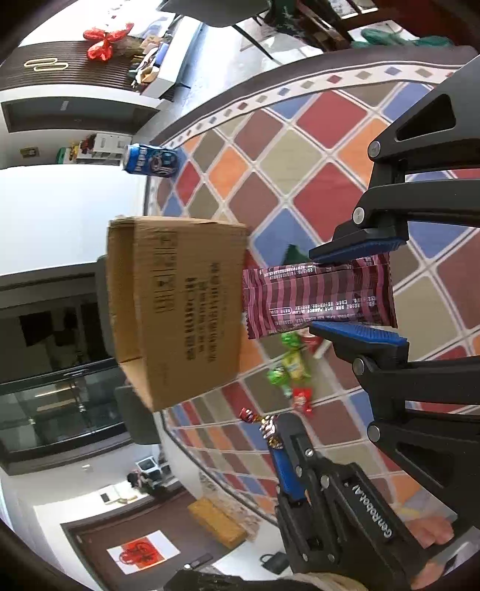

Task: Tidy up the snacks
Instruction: 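Carry the gold candy and striped bar into the box and open both tools, then move both tools back over the remaining candies and green bar, then grasp the red candy bag with the left tool while the right tool grasps the red-white candy, then lift both candies into the box and open both tools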

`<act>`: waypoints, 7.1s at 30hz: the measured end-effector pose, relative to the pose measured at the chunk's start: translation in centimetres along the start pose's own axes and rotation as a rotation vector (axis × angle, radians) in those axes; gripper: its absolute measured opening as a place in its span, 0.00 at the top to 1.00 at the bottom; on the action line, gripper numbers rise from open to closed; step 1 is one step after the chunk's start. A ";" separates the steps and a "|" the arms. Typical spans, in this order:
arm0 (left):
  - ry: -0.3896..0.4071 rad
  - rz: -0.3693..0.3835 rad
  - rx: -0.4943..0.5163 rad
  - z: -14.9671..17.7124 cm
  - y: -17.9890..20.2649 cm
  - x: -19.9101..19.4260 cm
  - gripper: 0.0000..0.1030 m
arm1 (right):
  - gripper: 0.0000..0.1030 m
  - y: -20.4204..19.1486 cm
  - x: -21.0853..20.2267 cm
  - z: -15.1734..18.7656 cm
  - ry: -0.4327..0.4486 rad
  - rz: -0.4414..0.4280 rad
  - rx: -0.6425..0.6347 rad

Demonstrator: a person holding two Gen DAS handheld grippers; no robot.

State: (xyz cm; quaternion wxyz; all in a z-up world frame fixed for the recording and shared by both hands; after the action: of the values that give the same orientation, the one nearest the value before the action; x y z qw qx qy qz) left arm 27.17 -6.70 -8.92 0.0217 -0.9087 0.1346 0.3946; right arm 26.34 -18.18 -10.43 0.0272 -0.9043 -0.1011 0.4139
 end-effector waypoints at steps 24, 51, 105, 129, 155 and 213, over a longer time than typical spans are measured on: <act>0.127 -0.060 0.013 -12.0 -3.7 -0.2 0.79 | 0.68 -0.3 0.2 -12.7 0.182 -0.007 -0.003; 0.030 -0.105 0.015 -15.9 -6.1 9.0 0.77 | 0.66 0.7 8.0 -20.1 0.136 0.041 -0.046; -0.045 -0.112 -0.061 1.4 -7.6 0.5 0.37 | 0.50 -4.1 3.5 -2.9 -0.035 0.006 -0.037; -0.162 -0.005 -0.096 7.1 -8.7 7.3 0.39 | 0.50 -4.3 9.5 2.8 -0.189 -0.010 0.033; -0.199 0.025 -0.154 8.7 -8.7 9.5 0.74 | 0.50 -4.7 12.7 2.5 -0.212 -0.043 0.072; 0.149 0.028 -0.084 -6.2 -3.4 -0.9 0.75 | 0.77 -2.6 1.6 -6.3 0.107 -0.077 0.073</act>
State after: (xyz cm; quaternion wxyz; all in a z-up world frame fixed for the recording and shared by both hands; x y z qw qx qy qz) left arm 31.84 -4.10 -4.25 -0.0322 -0.9337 0.1317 0.3314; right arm 31.67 -15.07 -7.10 0.0814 -0.9190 -0.1191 0.3669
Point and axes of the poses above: each gripper's, at about its wrist camera, not at the fingertips, and x roughly the way its jaws point, y to its right, z to its underside, the point moved 10 cm from there along x, roughly the way its jaws point
